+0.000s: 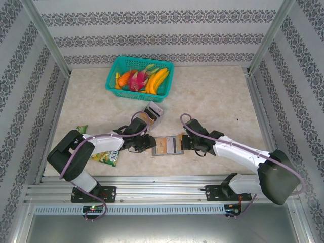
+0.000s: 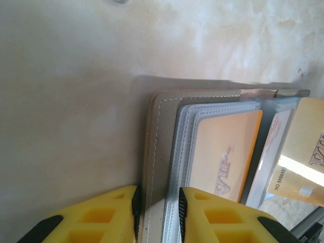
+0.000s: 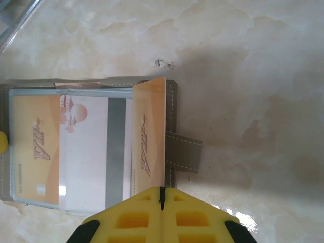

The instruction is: Put the credit cards into the card holder

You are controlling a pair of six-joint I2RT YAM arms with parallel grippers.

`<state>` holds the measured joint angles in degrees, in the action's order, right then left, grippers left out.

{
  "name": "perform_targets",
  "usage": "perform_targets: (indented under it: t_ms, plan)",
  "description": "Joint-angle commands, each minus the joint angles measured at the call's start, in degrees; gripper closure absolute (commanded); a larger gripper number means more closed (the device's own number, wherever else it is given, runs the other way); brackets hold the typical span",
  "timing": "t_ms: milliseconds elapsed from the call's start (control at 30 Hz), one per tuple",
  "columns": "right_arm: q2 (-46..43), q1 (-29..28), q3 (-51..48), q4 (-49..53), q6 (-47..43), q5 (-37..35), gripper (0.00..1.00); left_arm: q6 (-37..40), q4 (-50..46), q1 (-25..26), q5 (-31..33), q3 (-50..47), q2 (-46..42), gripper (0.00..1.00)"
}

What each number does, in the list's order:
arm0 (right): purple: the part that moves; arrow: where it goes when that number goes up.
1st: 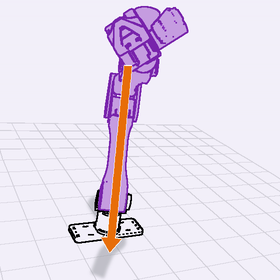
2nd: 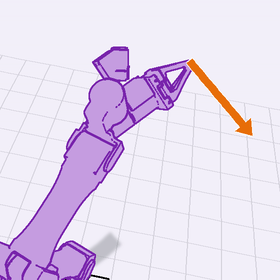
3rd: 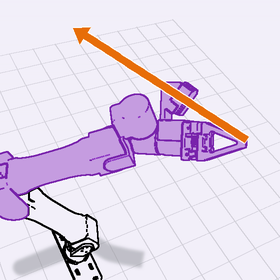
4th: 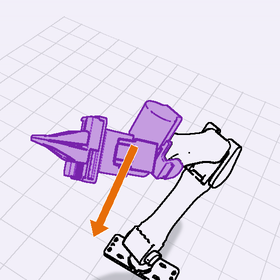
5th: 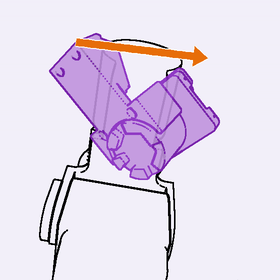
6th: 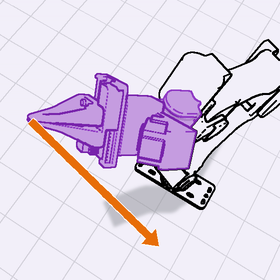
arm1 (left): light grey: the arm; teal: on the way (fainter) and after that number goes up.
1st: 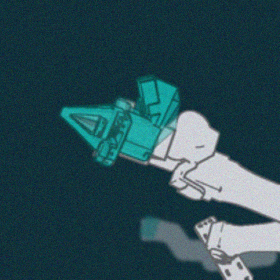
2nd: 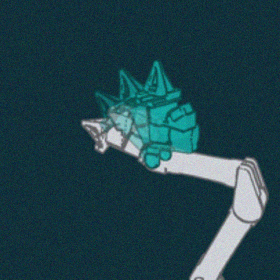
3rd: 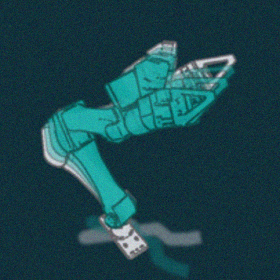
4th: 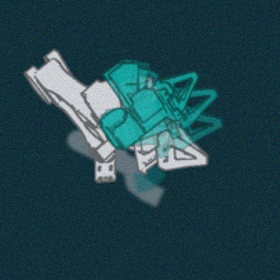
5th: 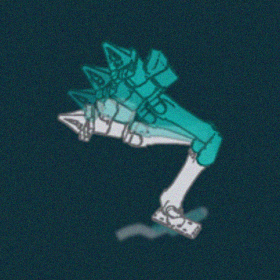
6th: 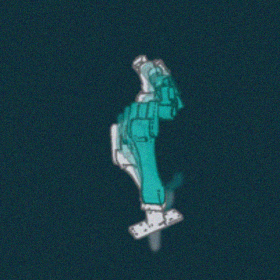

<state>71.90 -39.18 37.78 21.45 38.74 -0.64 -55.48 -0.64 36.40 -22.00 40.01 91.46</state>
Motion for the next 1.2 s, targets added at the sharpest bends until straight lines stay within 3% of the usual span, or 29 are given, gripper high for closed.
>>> perform_targets:
  t_ms: [0,200,667,1167]
  plan:
    - [-3.31,-0.32,2.01,2.36,-1.03,-1.33,1.00,0.41,-0.19,0.86,1.03,0.58,-0.34,0.71]
    - [-5.81,0.48,1.60,2.98,-1.52,-1.39,1.00,0.25,-0.06,0.86,1.12,0.51,-0.20,0.71]
    - [-1.22,0.03,-0.63,-0.33,-0.62,-1.11,1.00,0.47,-0.50,0.91,1.14,0.84,-0.12,0.71]
    - [-1.77,0.95,-2.46,-8.08,3.38,6.03,1.00,0.42,-0.51,0.86,0.91,1.42,0.10,0.71]
